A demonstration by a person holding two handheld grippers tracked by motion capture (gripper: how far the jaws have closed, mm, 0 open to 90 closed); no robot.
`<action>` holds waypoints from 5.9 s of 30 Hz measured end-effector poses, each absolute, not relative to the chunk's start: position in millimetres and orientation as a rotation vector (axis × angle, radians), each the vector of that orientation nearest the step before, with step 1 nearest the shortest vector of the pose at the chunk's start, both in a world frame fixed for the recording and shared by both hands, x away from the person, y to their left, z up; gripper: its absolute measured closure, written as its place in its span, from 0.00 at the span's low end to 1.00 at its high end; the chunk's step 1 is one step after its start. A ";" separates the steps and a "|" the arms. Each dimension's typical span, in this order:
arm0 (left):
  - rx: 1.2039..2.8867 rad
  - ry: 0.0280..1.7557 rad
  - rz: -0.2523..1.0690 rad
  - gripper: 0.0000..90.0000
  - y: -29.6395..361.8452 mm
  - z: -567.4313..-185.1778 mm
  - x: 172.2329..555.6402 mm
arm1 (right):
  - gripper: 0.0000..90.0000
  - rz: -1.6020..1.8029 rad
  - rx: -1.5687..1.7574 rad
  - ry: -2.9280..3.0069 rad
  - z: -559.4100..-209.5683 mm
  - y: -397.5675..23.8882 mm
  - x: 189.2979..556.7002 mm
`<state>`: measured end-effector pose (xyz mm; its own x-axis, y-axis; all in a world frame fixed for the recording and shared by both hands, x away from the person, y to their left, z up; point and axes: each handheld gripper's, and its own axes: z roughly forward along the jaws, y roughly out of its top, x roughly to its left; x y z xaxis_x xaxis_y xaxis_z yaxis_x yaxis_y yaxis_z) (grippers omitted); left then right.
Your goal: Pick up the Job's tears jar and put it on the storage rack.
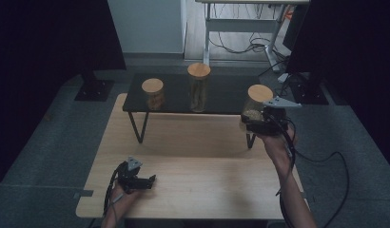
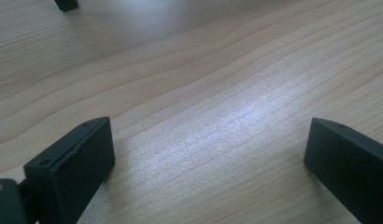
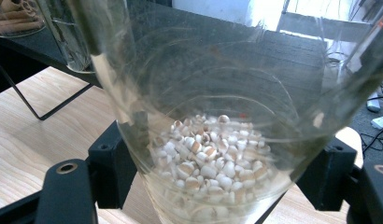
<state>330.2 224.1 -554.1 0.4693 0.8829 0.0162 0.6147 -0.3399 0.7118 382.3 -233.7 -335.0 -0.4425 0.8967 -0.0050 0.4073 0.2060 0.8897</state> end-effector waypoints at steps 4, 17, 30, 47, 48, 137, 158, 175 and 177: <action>2.076 1.237 0.537 0.02 224.1 -554.1 330.3 | 0.28 1.188 1.211 1.942 -333.2 -233.7 384.0; 2.076 1.237 0.537 0.02 224.1 -554.1 330.3 | 0.28 1.179 1.207 1.936 -326.3 -231.7 389.9; 2.076 1.236 0.537 0.02 224.1 -554.1 330.4 | 0.28 1.177 1.217 1.932 -322.8 -232.0 396.7; 2.077 1.236 0.537 0.02 224.2 -554.1 330.4 | 0.28 1.176 1.215 1.924 -318.0 -230.2 400.9; 2.077 1.236 0.537 0.02 224.2 -554.1 330.4 | 0.28 1.175 1.214 1.924 -317.7 -230.1 401.4; 2.076 1.235 0.538 0.02 224.2 -554.2 330.4 | 0.05 1.258 1.174 1.913 -324.8 -231.9 459.2; 2.078 1.235 0.538 0.02 224.3 -554.1 330.4 | 0.06 1.256 1.162 1.904 -328.4 -244.7 434.3; 2.075 1.236 0.538 0.02 224.2 -554.2 330.4 | 0.05 1.266 1.186 1.881 -343.6 -260.2 414.4; 2.075 1.236 0.538 0.02 224.2 -554.2 330.4 | 0.05 1.263 1.186 1.879 -345.9 -262.1 411.5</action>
<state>330.4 224.2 -554.2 0.4704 0.8823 0.0165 0.6132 -0.3402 0.7129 411.5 -262.1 -345.9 -0.4387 0.8985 0.0140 0.3526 0.1577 0.9224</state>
